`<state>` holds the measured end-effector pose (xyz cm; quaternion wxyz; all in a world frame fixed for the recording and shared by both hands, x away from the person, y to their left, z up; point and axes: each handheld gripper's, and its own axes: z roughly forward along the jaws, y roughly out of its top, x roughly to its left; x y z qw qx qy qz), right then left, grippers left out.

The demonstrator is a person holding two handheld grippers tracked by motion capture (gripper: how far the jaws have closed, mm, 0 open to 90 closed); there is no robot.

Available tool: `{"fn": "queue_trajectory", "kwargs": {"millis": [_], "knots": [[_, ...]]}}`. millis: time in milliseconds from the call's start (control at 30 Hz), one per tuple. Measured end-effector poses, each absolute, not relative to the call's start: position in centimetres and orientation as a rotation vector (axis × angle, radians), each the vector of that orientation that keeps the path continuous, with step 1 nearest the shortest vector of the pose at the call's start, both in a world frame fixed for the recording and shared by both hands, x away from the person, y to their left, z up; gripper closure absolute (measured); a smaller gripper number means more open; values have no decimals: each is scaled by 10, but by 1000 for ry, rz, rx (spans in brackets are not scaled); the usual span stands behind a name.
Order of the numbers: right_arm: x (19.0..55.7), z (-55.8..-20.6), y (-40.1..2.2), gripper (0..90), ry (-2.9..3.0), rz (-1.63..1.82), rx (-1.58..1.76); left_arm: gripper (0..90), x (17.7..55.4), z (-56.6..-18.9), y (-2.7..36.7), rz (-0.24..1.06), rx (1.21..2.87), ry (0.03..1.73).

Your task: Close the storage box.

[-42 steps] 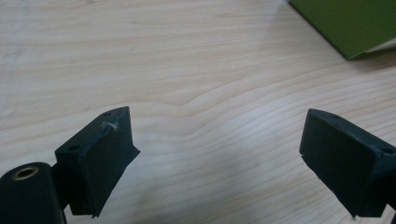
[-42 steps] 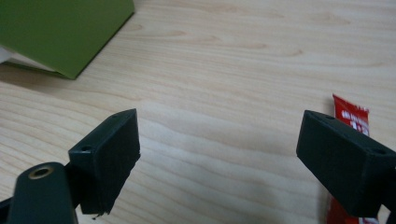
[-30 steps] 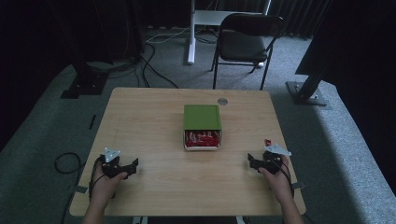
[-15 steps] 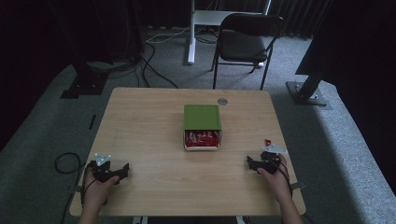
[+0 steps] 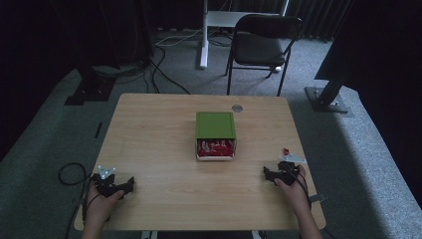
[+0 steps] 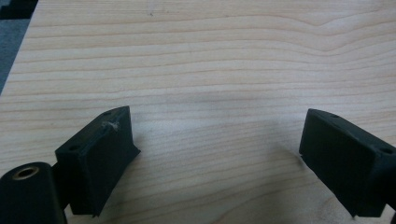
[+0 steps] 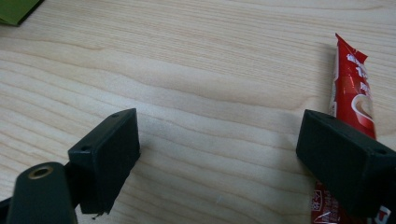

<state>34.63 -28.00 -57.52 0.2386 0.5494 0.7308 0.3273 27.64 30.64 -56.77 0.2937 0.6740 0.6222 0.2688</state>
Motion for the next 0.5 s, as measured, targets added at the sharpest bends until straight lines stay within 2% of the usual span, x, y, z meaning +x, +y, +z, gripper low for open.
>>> {"fn": "queue_trajectory", "kwargs": {"millis": [33,200,433,500], "knots": [[346,-575,-280,126,2001,896,1504,163,276,-568,306,722,1785,1661],[346,-575,-280,127,2001,895,1503,166,275,-568,306,742,1789,1679],[346,-575,-280,126,2002,896,1502,144,276,-568,306,750,1774,1706],[346,-575,-280,126,2002,896,1502,110,276,-568,307,750,1766,1731]]}}
